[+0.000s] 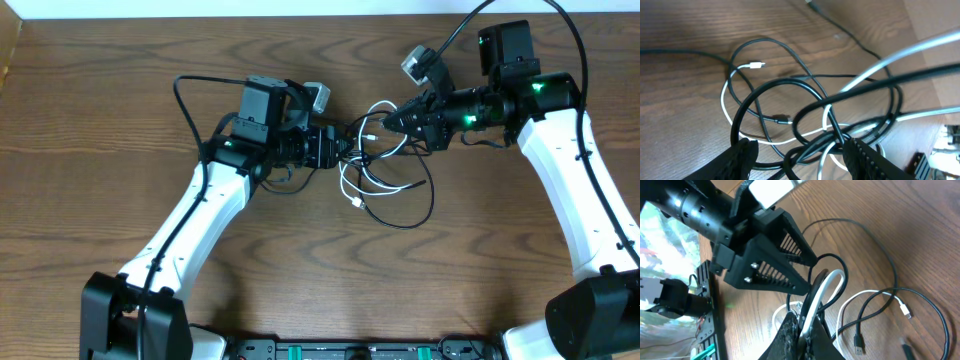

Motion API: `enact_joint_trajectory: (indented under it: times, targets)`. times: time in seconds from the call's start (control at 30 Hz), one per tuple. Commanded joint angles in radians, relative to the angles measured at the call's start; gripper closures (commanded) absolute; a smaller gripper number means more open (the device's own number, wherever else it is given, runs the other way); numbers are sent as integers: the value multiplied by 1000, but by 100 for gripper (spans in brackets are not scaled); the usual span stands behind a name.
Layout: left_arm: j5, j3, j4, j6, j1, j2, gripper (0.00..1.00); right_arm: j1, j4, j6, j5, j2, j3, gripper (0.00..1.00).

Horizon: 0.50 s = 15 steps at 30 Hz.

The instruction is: Untangle cables

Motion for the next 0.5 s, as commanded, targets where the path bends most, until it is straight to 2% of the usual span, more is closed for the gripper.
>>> enact_joint_trajectory:
  times: [0.0,0.3,0.47]
  targets:
    - [-64,1,1,-32,0,11,40,-2,-4,-14,-24,-26,16,99]
    - [-206,0,-40,-60,-2,34,40,-2,-7,-14,-21,-26,16,99]
    - [-218,0,-19,-60,-2,51,40,-2,-8,-14,-21,-26,16,99]
